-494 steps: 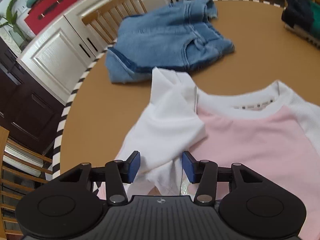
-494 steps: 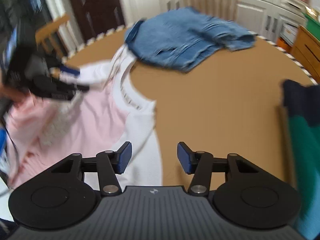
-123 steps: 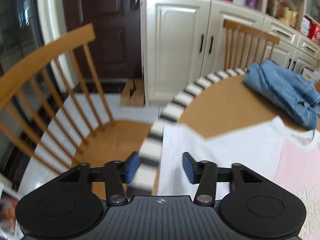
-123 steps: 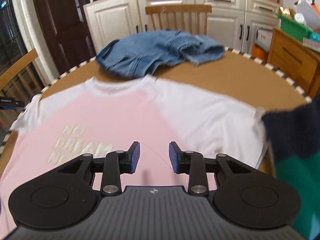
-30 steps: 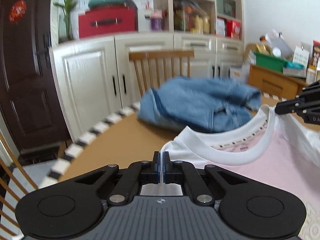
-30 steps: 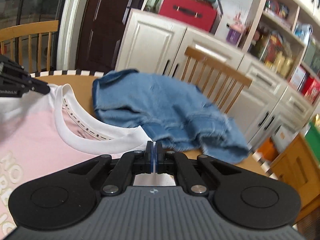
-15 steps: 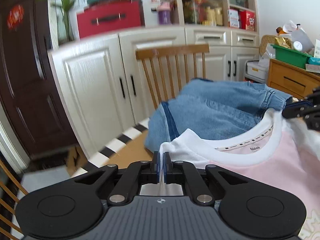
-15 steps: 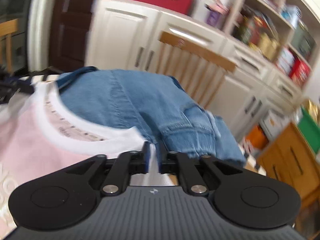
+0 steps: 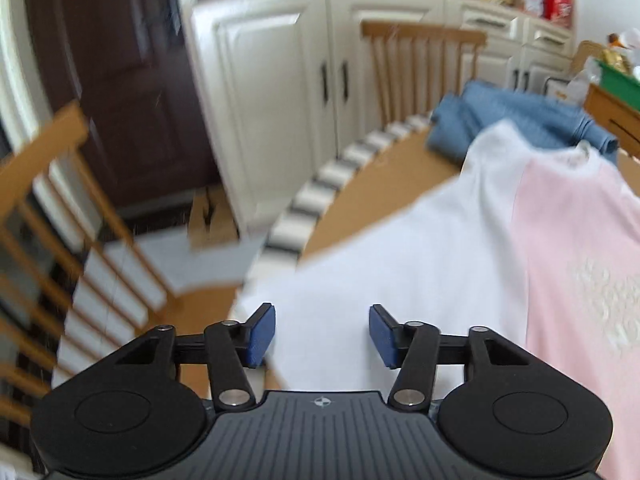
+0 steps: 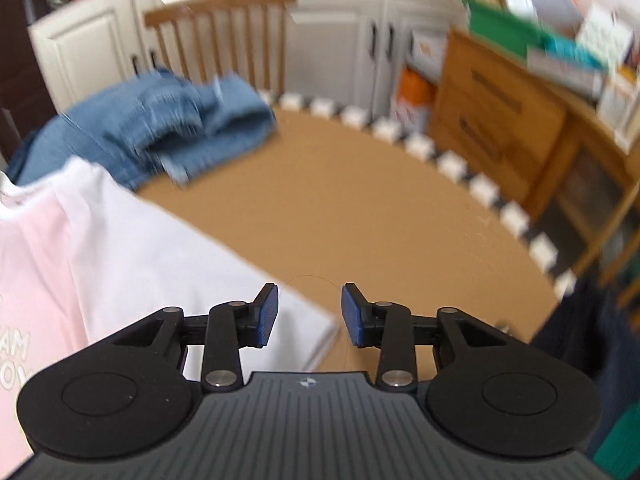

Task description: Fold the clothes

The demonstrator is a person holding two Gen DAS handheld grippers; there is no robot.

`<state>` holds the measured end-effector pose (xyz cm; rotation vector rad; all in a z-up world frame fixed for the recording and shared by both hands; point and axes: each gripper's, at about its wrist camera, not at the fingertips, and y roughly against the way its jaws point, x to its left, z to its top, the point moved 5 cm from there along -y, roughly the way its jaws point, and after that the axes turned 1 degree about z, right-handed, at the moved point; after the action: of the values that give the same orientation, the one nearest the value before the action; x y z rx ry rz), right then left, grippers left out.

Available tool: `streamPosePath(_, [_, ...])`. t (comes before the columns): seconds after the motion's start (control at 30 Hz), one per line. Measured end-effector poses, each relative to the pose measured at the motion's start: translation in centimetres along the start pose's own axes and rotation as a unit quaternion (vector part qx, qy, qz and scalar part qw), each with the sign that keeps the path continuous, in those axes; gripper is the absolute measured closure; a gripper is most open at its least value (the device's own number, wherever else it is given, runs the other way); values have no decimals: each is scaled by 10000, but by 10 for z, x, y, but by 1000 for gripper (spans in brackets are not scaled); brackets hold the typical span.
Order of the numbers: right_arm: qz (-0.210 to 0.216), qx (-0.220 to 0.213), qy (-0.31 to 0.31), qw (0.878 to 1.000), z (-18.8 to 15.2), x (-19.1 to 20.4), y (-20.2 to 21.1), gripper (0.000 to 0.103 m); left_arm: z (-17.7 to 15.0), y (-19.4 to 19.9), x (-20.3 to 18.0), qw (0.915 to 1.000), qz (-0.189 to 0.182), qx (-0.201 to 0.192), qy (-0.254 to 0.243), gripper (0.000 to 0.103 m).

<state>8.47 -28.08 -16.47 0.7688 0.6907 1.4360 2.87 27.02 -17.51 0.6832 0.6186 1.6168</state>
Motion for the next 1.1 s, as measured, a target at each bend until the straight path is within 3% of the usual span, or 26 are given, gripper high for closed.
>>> streamPosePath(0.07, [-98, 35, 47, 9999, -7, 5, -9, 71, -2, 3, 0, 10000, 3, -42, 22, 60])
streamPosePath(0.1, [-116, -40, 109, 9999, -7, 8, -10, 91, -2, 4, -1, 10000, 9, -44, 15, 65])
streamPosePath(0.13, [-153, -49, 220, 9996, -6, 13, -11, 98, 0, 4, -3, 10000, 35, -44, -32, 77])
streamPosePath(0.17, [-228, -35, 360, 9991, -6, 17, -11, 99, 1, 4, -7, 9998, 100, -58, -190, 90])
streamPosePath(0.27, [-591, 7, 891, 9943, -2, 25, -17, 100, 3, 1, -14, 9967, 388, -163, -695, 94])
streamPosePath(0.43, [-1046, -17, 888, 9905, 5, 14, -24, 98, 10, -11, -4, 9954, 682, -218, -639, 92])
streamPosePath(0.5, [-1112, -60, 725, 9911, 5, 8, -19, 94, 11, -8, 3, 9948, 818, -212, -574, 85])
streamPosePath(0.53, [-1174, -118, 646, 9909, 5, 4, -14, 93, 10, -2, 9, 9947, 886, -237, -457, 77])
streamPosePath(0.57, [-1164, -222, 592, 9912, 3, 3, -5, 91, 9, 4, 15, 9945, 955, -262, -339, 72])
streamPosePath(0.6, [-1103, -359, 554, 9917, 1, 4, 7, 86, 8, 10, 21, 9941, 1023, -286, -221, 72])
streamPosePath(0.67, [-852, -569, 501, 9935, -5, 8, 30, 86, 6, 22, 34, 9927, 1159, -336, 15, 74])
streamPosePath(0.7, [-514, -538, 517, 9959, -12, 16, 39, 86, 3, 30, 37, 9931, 1104, -350, 178, 74])
streamPosePath(0.77, [23, -348, 778, 9964, -30, 37, 49, 89, -7, 47, 33, 9959, 660, -398, 465, 74])
streamPosePath(0.87, [62, -275, 1394, 9898, -56, 63, 49, 89, -21, 61, 14, 9979, 242, -416, 422, 72])
streamPosePath(1.0, [-152, -113, 1380, 9902, -71, 60, 37, 88, -33, 53, 1, 9988, 402, -212, 169, 70])
streamPosePath(1.1, [-485, -142, 1615, 9856, -74, 53, 40, 88, -37, 49, 10, 9966, 786, -180, 150, 53])
